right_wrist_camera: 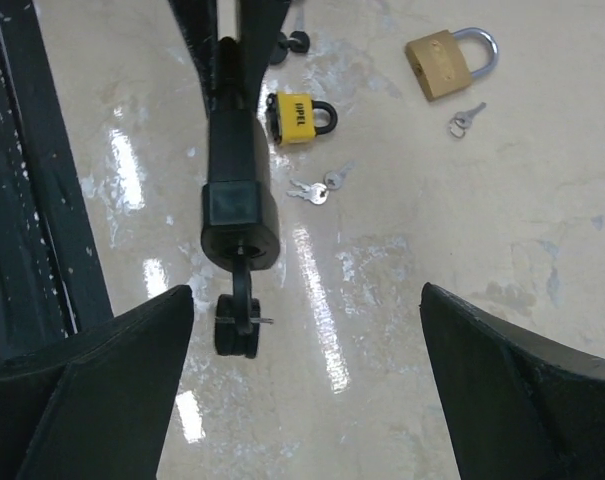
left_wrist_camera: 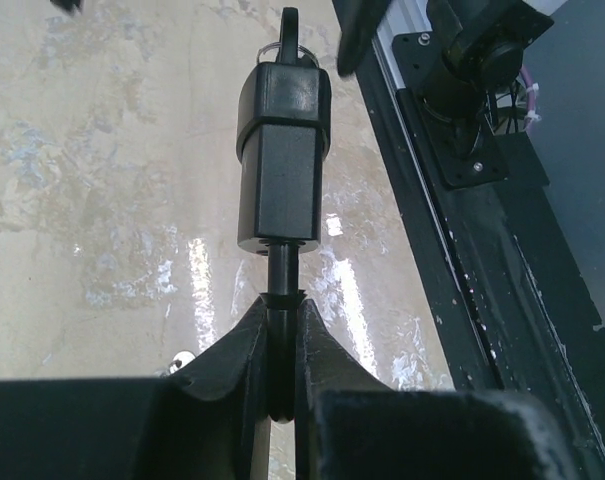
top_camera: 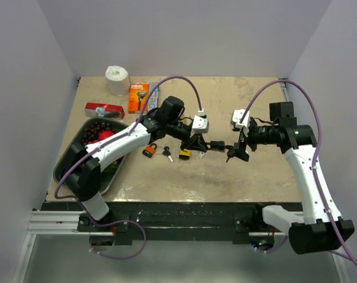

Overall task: Lock with the key
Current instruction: Lock the lock.

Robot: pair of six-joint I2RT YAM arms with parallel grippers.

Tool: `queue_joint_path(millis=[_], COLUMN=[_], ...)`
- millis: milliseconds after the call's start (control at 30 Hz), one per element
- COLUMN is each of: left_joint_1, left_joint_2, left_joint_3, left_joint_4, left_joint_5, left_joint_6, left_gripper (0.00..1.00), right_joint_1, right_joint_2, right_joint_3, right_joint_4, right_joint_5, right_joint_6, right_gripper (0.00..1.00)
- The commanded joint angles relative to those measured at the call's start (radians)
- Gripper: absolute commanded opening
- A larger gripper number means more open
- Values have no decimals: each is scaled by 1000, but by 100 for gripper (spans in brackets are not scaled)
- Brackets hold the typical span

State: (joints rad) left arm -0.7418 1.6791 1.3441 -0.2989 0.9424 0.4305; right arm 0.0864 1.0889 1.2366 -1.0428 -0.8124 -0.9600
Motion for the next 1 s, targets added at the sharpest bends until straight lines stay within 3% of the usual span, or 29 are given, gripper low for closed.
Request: queue_joint_path(millis=[0, 200, 300, 433, 633, 967], left_joint_1=[-2, -7, -8, -8, -8, -8], left_joint_2=[-15, 1, 1, 1, -4, -2], left_joint_3=[96, 116, 119, 121, 110, 105], left_joint_4=[80, 86, 86, 89, 107, 129], left_joint_5=[50, 45, 52, 53, 56, 50], left_joint_6=[5, -2, -6, -13, -42, -53], left_gripper=[0, 0, 0, 0, 0, 0], right_joint_1=[61, 102, 114, 130, 161, 191], right_joint_2=[-6, -6, 0, 3, -26, -20], right_joint_3=[18, -22, -42, -77, -126, -123], right_joint_4=[-48, 52, 87, 121, 204, 248], right_joint_5=[-27, -19, -27, -4, 47, 52], right_joint_6=[-94, -45, -36, -37, -22, -8], right_gripper=[99, 98, 93, 74, 69, 51])
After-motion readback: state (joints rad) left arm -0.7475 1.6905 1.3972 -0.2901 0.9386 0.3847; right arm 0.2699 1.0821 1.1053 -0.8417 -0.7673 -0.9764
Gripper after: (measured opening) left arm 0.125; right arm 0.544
